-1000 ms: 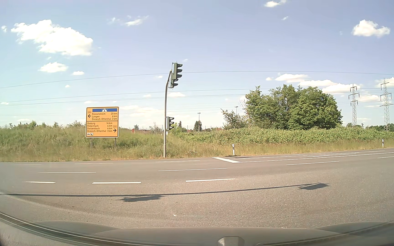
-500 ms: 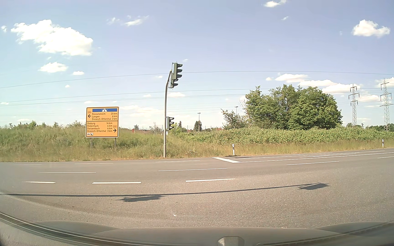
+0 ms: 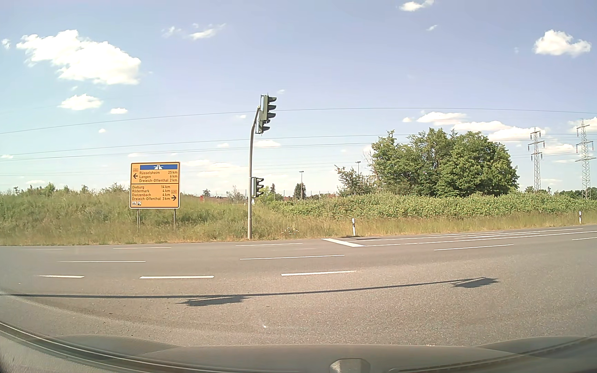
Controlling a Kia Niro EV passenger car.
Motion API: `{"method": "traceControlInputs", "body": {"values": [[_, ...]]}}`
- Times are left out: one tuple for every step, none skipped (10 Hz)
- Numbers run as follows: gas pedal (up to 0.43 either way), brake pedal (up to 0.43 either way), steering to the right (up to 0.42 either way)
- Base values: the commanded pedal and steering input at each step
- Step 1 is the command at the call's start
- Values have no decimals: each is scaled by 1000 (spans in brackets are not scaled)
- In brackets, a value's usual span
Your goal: Follow the waypoints while adhering to traffic rules and regulations
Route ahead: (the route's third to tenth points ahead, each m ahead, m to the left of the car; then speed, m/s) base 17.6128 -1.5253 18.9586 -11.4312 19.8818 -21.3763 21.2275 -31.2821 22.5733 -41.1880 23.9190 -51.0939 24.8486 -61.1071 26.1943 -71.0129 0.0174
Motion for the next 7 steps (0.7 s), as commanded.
{"method": "traceControlInputs", "body": {"values": [[0, 37, 159], [0, 37, 159], [0, 37, 159], [0, 37, 159], [39, 37, 159], [98, 30, 161], [157, 37, 167]]}}
